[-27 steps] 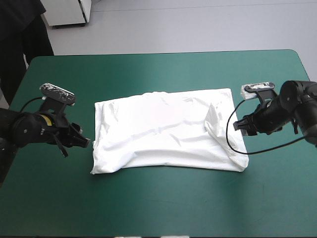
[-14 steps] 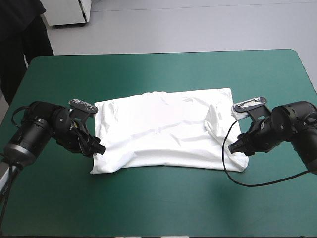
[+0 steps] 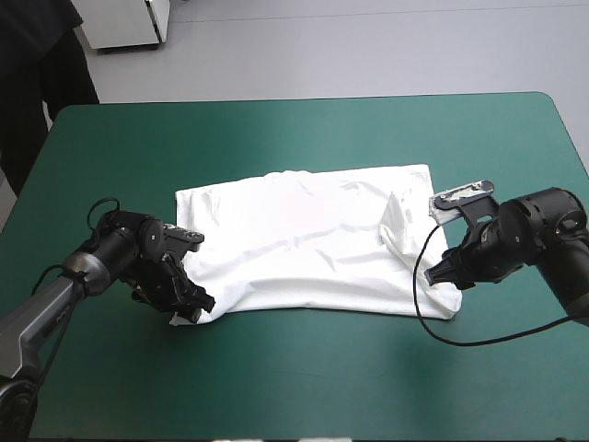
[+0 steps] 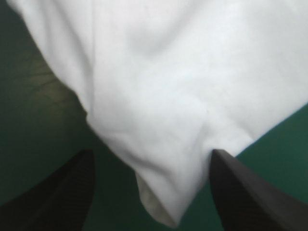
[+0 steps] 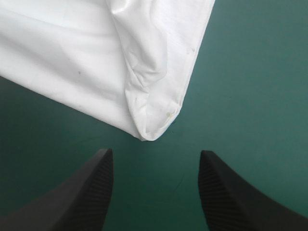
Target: Fold the cloth
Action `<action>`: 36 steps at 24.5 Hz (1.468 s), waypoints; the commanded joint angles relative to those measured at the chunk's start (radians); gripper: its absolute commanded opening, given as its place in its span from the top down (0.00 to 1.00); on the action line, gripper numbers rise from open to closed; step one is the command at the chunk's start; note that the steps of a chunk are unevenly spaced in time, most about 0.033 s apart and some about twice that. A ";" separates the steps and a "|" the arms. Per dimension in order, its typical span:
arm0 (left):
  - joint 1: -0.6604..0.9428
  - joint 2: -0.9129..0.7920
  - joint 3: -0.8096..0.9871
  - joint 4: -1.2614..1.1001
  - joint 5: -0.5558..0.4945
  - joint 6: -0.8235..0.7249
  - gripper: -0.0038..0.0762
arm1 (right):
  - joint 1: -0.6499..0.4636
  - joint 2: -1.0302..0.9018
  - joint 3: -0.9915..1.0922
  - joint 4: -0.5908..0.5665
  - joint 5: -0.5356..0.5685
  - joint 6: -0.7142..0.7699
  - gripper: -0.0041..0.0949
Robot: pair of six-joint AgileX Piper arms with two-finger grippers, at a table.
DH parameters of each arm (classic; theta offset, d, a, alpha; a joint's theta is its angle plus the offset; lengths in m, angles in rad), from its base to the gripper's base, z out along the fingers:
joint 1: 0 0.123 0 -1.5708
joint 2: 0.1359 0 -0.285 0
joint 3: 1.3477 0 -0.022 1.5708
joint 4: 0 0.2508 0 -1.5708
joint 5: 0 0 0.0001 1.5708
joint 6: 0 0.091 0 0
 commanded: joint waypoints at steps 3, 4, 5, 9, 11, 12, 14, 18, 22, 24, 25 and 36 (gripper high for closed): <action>-0.001 0.068 0.001 -0.092 -0.088 0.020 0.33 | 0.002 -0.009 -0.020 -0.046 0.006 0.011 0.44; -0.001 0.075 0.001 -0.092 -0.093 0.020 0.34 | 0.002 -0.004 -0.020 -0.057 0.006 0.014 0.44; -0.001 0.083 0.001 -0.090 -0.095 0.021 0.37 | 0.002 0.015 -0.020 -0.075 0.006 0.026 0.44; -0.001 0.085 0.001 -0.085 -0.105 0.023 0.68 | 0.002 0.072 0.021 -0.094 -0.003 0.029 0.44; -0.001 0.085 0.001 -0.084 -0.108 0.030 0.85 | 0.000 0.098 0.067 -0.118 -0.017 0.048 0.44; -0.001 0.085 0.001 -0.079 -0.108 0.045 0.93 | 0.000 0.112 0.090 -0.117 -0.029 0.048 0.44; -0.001 0.085 0.001 -0.079 -0.108 0.061 0.96 | 0.000 0.137 0.099 -0.097 -0.058 0.048 0.44; -0.001 0.085 0.001 -0.081 -0.108 0.070 0.96 | 0.000 0.184 0.099 -0.081 -0.090 0.048 0.44; -0.001 0.085 0.001 -0.081 -0.104 0.074 0.96 | 0.000 0.250 0.099 -0.064 -0.117 0.041 0.44; -0.001 0.081 0.001 -0.081 -0.102 0.074 0.96 | 0.000 0.278 0.099 -0.064 -0.132 0.041 0.44; -0.001 0.078 0.001 -0.081 -0.102 0.074 0.96 | 0.000 0.293 0.099 -0.064 -0.143 0.041 0.44; -0.001 0.077 -0.001 -0.078 -0.084 0.077 0.96 | -0.120 0.343 0.099 0.067 -0.199 -0.006 0.44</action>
